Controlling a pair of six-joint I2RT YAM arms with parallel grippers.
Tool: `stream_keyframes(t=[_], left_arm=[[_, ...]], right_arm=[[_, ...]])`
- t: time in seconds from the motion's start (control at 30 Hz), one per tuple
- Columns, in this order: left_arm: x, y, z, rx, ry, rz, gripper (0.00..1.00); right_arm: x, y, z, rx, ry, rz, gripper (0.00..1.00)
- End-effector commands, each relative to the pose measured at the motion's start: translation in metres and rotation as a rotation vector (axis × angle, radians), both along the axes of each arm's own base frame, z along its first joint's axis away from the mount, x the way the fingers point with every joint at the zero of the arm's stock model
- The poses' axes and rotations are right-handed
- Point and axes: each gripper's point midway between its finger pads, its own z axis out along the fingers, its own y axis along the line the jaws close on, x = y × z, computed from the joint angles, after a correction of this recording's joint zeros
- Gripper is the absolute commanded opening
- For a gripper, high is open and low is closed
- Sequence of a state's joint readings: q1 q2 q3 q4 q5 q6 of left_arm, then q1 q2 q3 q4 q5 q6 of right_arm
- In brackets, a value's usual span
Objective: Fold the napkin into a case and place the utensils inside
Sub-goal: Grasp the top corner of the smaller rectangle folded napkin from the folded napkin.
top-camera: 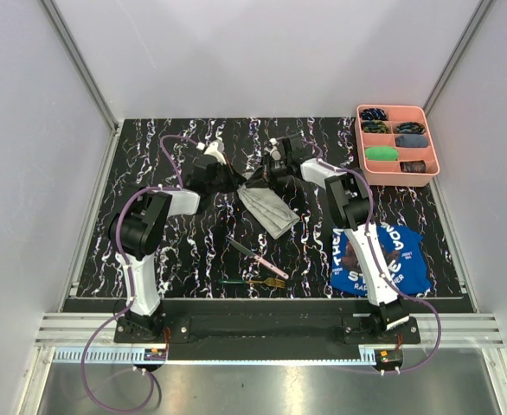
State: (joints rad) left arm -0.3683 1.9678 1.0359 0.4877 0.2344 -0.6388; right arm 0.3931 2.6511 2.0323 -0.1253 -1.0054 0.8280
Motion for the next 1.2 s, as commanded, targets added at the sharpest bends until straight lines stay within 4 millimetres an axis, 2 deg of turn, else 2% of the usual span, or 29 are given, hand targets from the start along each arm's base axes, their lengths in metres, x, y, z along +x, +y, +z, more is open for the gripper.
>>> stream_keyframes(t=[0.0,0.07,0.17,0.4,0.7,1.0,1.17], left_arm=[[0.006,0.002,0.018,-0.035,-0.046,0.02,0.0],[0.006,0.001,0.019,-0.032,-0.051,0.015,0.0],[0.006,0.002,0.02,-0.032,-0.054,0.019,0.0],[0.006,-0.001,0.019,-0.049,-0.051,0.006,0.0],[0.004,-0.004,0.023,-0.062,-0.063,-0.007,0.0],[0.004,-0.005,0.022,-0.067,-0.064,-0.012,0.0],[0.003,-0.007,0.026,-0.071,-0.073,-0.017,0.0]], right_arm=[[0.0,-0.005,0.045,0.02,-0.085,-0.012,0.0],[0.0,-0.01,0.054,0.02,-0.103,-0.018,0.02],[-0.004,-0.017,0.054,0.009,-0.109,-0.023,0.04],[-0.012,-0.02,0.045,0.004,-0.098,-0.014,0.04],[-0.006,-0.015,0.04,0.023,-0.086,-0.007,0.04],[-0.007,-0.001,0.036,0.033,-0.071,0.013,0.03],[-0.009,0.006,0.027,0.026,-0.06,0.02,0.03]])
